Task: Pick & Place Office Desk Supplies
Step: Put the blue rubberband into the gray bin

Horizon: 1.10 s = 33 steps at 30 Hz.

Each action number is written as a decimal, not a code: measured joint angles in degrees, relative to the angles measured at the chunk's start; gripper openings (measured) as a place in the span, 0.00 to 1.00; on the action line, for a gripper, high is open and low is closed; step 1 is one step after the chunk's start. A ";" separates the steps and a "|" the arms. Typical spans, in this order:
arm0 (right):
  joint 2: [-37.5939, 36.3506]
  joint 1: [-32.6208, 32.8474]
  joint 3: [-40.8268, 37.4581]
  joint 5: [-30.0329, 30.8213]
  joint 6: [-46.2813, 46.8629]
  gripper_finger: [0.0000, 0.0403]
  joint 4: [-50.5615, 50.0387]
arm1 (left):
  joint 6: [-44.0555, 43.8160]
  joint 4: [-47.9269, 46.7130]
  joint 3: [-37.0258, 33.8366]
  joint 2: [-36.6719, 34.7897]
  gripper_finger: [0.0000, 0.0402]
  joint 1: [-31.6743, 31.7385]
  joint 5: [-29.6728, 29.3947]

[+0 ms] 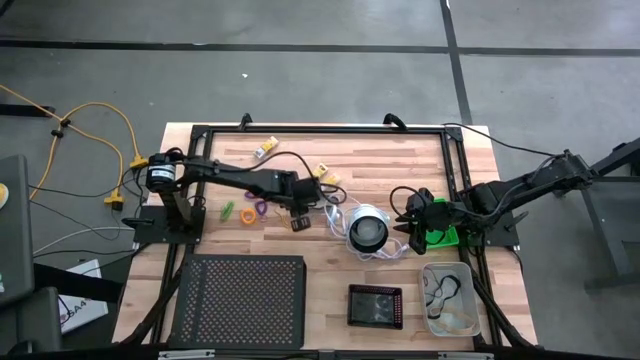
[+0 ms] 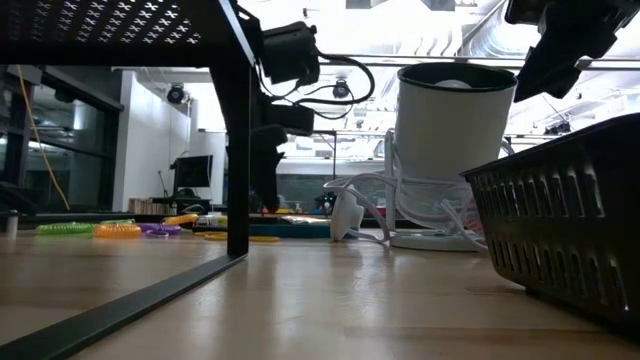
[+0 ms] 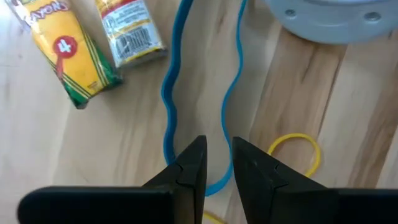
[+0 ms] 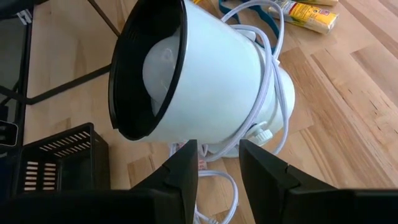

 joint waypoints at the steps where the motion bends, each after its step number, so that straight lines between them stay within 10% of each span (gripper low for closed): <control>1: 0.00 0.00 0.00 0.00 0.00 0.26 0.02 | -0.31 0.27 -0.05 -0.01 0.17 -0.15 0.00; 33: -0.02 0.02 0.02 0.00 0.00 0.26 1.25 | -4.44 3.29 -0.29 4.52 0.15 -0.51 1.78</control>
